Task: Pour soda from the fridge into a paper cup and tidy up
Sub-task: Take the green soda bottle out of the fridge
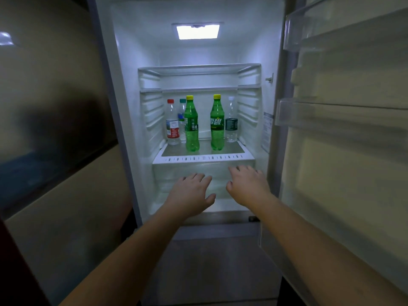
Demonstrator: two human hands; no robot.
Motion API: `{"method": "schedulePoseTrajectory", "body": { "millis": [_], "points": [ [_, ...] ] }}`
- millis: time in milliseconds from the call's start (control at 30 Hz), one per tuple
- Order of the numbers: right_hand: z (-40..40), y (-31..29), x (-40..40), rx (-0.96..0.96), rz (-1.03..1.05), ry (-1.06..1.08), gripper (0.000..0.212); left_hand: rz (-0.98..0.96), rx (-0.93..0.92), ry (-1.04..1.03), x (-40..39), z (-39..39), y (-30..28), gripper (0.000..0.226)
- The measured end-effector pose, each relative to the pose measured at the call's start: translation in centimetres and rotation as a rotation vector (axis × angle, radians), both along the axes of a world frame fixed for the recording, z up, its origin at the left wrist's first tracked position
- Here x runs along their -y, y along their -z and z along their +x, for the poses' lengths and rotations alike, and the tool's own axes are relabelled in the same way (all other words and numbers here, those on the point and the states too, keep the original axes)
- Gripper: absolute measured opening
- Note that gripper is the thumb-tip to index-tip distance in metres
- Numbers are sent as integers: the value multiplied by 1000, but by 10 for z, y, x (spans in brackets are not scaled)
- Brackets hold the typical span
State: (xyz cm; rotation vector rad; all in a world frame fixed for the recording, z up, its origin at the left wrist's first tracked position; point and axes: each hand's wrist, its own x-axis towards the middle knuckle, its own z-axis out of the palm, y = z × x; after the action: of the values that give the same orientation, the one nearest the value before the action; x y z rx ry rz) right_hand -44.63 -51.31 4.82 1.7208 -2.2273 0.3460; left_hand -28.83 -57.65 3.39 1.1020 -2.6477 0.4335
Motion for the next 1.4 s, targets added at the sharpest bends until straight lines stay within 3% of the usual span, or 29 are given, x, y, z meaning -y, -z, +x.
{"method": "schedulePoseTrajectory", "body": {
  "millis": [600,833,1200,1400],
  "points": [
    [-28,-24,107,-54,-41,-2,37,-51,-86,16,122,-55,-16,64],
    [-34,-49,175,-58,-71,44,45,22,-118,77,185,-79,-25,63],
    [-64,-85,250,11,-247,174,43,7,-121,145,255,-112,-27,67],
    [-82,-99,286,184,-355,207,68,-25,-189,203,272,-118,-16,63]
  ]
}}
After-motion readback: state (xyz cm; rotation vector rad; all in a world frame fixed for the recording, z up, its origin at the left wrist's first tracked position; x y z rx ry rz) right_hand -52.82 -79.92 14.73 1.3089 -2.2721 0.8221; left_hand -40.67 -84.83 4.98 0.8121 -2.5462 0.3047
